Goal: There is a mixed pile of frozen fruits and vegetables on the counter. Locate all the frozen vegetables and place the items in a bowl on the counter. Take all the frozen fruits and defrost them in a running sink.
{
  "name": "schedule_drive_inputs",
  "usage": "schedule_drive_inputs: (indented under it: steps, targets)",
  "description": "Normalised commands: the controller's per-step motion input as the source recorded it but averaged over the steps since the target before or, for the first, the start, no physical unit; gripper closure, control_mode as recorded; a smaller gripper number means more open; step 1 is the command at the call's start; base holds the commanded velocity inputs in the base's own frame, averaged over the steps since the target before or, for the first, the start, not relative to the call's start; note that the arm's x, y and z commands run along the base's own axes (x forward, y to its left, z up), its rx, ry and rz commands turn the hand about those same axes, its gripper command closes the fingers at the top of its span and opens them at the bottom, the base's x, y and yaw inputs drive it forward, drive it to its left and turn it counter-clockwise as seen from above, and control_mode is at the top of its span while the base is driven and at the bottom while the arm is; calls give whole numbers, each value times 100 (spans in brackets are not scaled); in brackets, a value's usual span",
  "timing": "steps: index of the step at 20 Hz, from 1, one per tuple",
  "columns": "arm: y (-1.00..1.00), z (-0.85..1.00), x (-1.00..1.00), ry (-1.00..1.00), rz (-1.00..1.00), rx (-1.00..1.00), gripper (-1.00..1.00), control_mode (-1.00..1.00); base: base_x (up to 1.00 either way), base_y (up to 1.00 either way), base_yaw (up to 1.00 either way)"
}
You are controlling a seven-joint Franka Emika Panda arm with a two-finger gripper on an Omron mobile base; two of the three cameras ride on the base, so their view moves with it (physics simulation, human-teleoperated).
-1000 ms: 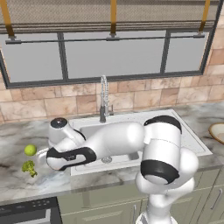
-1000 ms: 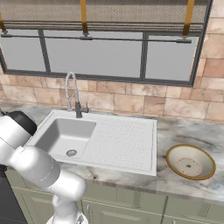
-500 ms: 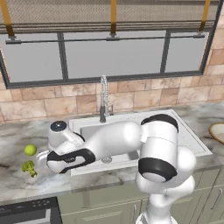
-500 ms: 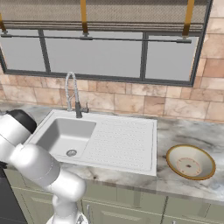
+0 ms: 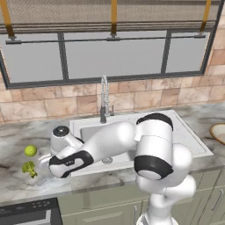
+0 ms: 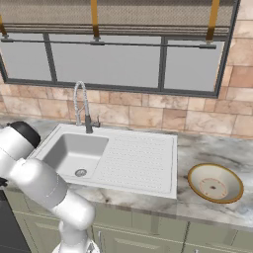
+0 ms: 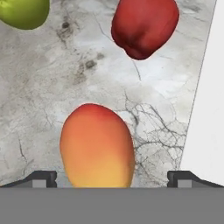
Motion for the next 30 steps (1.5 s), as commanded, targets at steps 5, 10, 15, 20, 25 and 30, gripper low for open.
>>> schedule_drive_inputs:
  steps: [5, 10, 15, 20, 25, 30]
  targets:
    - [10, -20, 12, 2, -3, 0, -100, -100, 0, 0, 0]
    - [10, -17, 12, 1, -3, 0, -100, -100, 0, 0, 0]
    - [9, -15, 8, 0, -3, 0, 100, -100, 0, 0, 0]
    - [0, -8, 0, 0, -3, 0, 100, -100, 0, 0, 0]
    - [0, -1, 0, 0, -4, 0, 100, -100, 0, 0, 0]
    - [-2, 0, -6, -2, -3, 0, 100, -100, 0, 0, 0]
